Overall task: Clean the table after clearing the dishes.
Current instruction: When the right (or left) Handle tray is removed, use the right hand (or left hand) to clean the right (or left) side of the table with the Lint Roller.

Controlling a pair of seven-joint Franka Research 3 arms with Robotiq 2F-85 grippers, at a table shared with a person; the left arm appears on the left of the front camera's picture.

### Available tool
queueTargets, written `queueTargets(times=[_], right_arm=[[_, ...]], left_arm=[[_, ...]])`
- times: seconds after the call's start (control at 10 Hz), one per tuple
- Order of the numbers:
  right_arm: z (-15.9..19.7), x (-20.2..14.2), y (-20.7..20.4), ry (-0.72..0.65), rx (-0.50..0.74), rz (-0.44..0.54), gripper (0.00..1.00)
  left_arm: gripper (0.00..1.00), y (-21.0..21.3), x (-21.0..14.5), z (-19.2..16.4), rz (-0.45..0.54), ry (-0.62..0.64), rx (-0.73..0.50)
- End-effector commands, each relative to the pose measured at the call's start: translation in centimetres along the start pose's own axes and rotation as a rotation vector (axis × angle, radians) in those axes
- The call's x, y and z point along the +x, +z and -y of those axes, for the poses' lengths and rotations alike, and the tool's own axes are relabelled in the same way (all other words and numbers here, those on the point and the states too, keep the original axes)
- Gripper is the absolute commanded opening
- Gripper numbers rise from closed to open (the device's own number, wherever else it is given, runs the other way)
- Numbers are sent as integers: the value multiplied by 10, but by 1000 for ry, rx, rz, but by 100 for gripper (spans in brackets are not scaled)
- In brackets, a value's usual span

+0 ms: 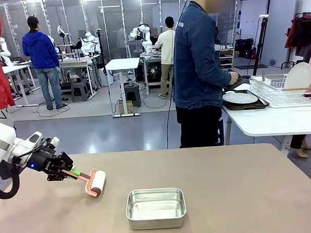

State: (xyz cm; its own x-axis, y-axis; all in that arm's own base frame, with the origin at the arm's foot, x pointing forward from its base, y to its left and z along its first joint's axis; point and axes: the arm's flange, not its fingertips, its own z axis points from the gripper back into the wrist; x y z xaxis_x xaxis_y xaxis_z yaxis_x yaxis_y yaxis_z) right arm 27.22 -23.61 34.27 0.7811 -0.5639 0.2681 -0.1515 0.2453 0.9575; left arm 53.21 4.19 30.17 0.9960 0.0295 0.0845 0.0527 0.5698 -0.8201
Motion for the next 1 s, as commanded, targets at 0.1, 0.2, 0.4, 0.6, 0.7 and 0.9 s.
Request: queueTargets(times=[0.1,0.2,0.4,0.6,0.7,0.9], right_arm=[[-2,-1,-1,7,2,9,100],[-2,-1,-1,7,2,9,100],[-2,-1,-1,7,2,9,100],[-2,-1,-1,7,2,9,100],[-2,-1,-1,7,2,9,100],[-2,-1,-1,7,2,9,100]], left_arm=[[21,17,11,-46,-35,42,62],[21,28,8,-61,-57,68,62],[21,53,2,-88,-65,89,85],[21,83,-5,-107,-74,49,51],[21,101,-5,-119,-43,70,63],[21,128,-10,-140,-27,114,89]])
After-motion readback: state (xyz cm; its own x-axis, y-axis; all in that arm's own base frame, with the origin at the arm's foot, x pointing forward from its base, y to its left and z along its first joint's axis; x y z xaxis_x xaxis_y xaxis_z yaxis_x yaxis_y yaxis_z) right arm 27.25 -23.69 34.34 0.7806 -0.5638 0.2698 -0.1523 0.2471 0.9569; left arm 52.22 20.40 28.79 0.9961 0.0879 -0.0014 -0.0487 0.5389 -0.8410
